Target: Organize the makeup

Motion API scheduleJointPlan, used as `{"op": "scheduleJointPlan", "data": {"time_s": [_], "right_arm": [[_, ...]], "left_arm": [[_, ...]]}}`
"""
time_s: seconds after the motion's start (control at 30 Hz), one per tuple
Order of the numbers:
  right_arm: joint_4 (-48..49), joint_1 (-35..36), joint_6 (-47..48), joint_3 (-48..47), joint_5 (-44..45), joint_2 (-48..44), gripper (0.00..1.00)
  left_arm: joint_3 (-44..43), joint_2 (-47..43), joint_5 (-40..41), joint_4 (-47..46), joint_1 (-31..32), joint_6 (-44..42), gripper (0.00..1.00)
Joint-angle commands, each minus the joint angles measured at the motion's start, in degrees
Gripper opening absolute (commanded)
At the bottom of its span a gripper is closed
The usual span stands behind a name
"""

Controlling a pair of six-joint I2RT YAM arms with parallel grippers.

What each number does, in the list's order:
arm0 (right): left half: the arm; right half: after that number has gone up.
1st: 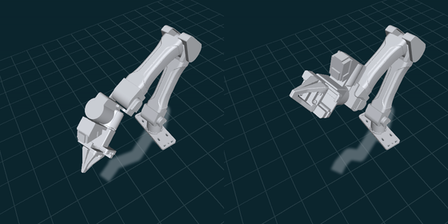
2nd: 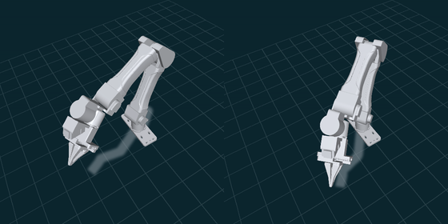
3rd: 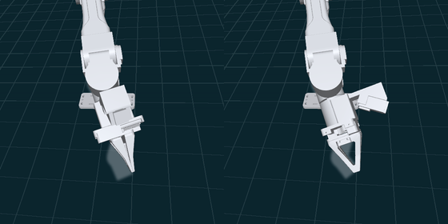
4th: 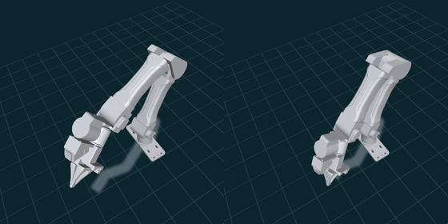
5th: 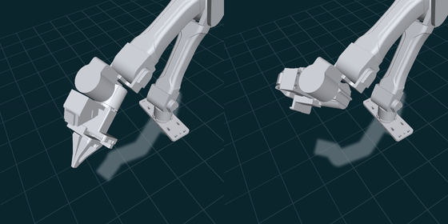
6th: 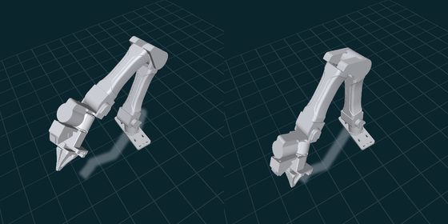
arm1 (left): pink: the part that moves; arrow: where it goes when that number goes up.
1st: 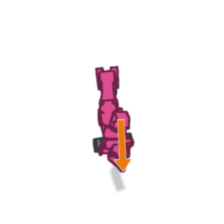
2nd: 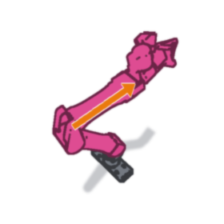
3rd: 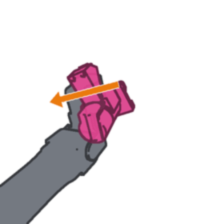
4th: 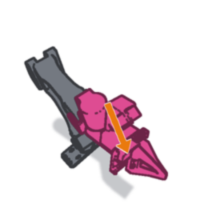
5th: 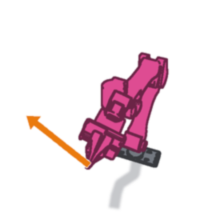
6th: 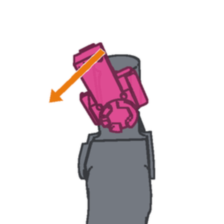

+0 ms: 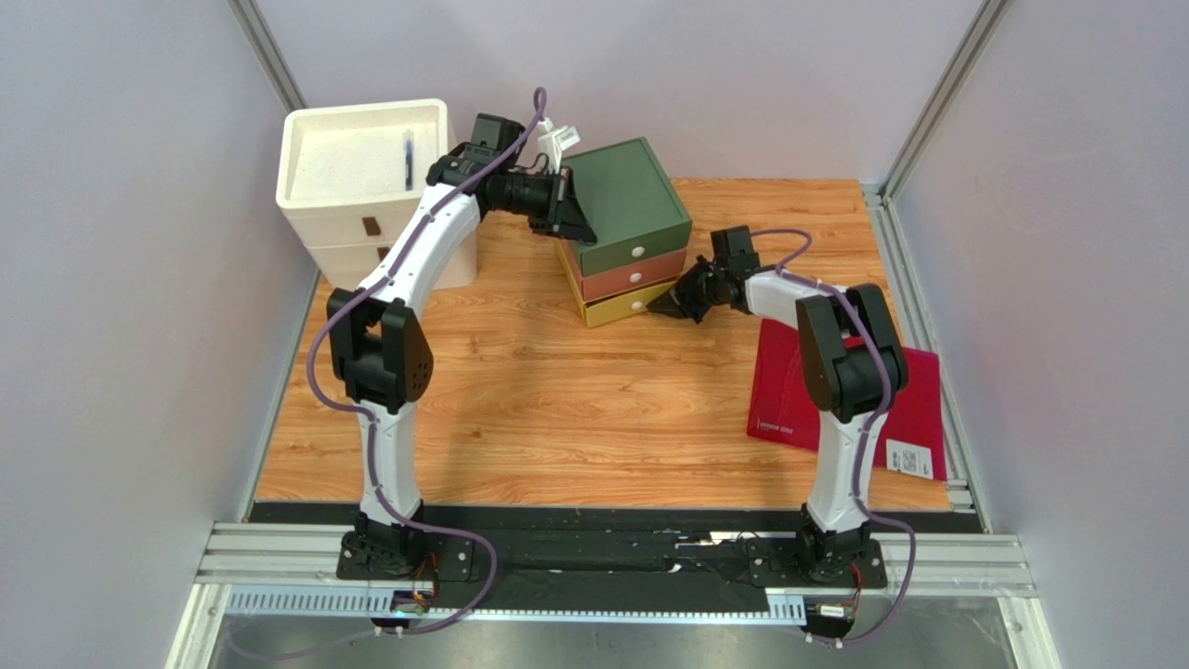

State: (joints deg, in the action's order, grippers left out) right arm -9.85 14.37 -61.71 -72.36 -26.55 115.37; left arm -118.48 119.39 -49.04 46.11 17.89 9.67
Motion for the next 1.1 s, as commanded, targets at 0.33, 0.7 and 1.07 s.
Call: {"op": "scheduleJointPlan", "data": {"time_s": [0.33,0.7,1.07], "right_arm": [[-2.36,-0.22,1.06,-4.91,-3.08,0.48,0.0],[-21.43,-3.38,17.04,-1.82,5.96,-13.77,0.0],[-22.14,-10.5,21.46,-19.71,10.37,1.31,0.0]], "left_arm": [[1.49,2.95,6.5,7.07,-1.01,-2.38,0.0],[-0.88,-4.07,6.32,1.79,-1.19,-1.85,0.1],[6.06,-15.06,14.3,-2.43,-1.45,0.78,0.01]]}}
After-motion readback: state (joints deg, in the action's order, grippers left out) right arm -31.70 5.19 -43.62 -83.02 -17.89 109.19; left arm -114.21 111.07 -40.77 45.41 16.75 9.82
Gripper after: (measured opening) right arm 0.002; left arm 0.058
